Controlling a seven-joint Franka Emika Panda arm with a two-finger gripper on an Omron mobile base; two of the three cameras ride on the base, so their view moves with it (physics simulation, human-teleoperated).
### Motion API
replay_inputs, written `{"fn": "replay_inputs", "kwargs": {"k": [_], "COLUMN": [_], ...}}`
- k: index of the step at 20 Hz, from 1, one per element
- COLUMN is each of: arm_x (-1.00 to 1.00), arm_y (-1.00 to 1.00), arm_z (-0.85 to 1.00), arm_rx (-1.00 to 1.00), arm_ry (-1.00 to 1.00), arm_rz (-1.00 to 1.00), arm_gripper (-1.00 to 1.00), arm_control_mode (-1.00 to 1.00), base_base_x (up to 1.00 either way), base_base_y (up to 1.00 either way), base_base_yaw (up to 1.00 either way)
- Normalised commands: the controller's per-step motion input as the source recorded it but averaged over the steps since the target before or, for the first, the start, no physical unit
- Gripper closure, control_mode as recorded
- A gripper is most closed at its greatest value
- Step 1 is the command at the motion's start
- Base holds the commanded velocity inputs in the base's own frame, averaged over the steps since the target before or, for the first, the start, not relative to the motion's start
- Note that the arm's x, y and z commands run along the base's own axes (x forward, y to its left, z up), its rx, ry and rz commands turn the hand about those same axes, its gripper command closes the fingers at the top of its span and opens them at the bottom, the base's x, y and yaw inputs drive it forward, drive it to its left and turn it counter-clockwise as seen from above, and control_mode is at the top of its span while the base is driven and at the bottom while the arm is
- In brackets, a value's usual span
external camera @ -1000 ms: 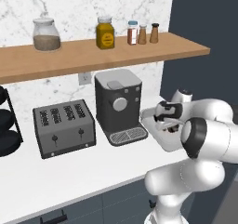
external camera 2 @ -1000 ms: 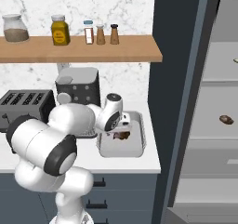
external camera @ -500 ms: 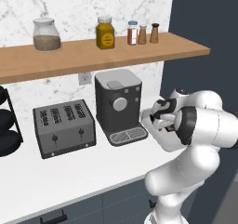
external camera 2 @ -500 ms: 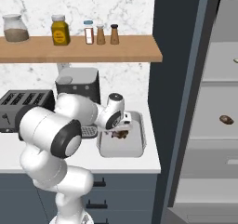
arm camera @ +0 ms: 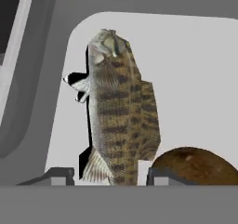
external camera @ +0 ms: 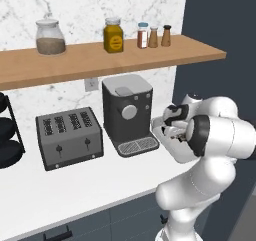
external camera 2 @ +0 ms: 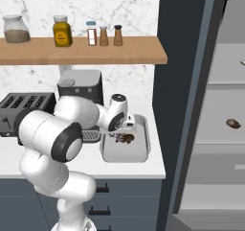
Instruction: Place one mushroom and one fish in each tupperware on the nearby counter, to pack two identical lunches.
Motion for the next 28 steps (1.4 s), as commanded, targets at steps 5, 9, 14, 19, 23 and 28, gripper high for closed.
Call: {"fn": "replay_inputs", "kwargs": {"k": [5, 9, 14, 19, 23, 28], "arm_x": [-0.31, -0.32, -0.90, -1.00, -1.00, -1.00], "arm_y": [-0.14, -0.11, 0.13, 0.66, 0.82, 0.44], "arm_z": [0.00, 0.13, 0.79, 0.92, 0.44, 0.51], "arm_rx": [0.00, 0.00, 0.00, -0.10, -0.11, -0.01], "arm_ry": [0.00, 0.00, -0.15, -0.29, -0.29, -0.28], "arm_rz": [-0.10, -0.09, -0.02, 0.00, 0.00, 0.00], "arm_gripper": [-1.00, -1.00, -1.00, -1.00, -1.00, -1.00], "arm_control_mode": [-1.00, -1.00, -1.00, -1.00, -1.00, -1.00], "base_base_x": [0.00, 0.00, 0.00, 0.00, 0.00, 0.00], "base_base_y": [0.00, 0.00, 0.00, 0.00, 0.00, 0.00], "base_base_yaw": [0.00, 0.00, 0.00, 0.00, 0.00, 0.00]}}
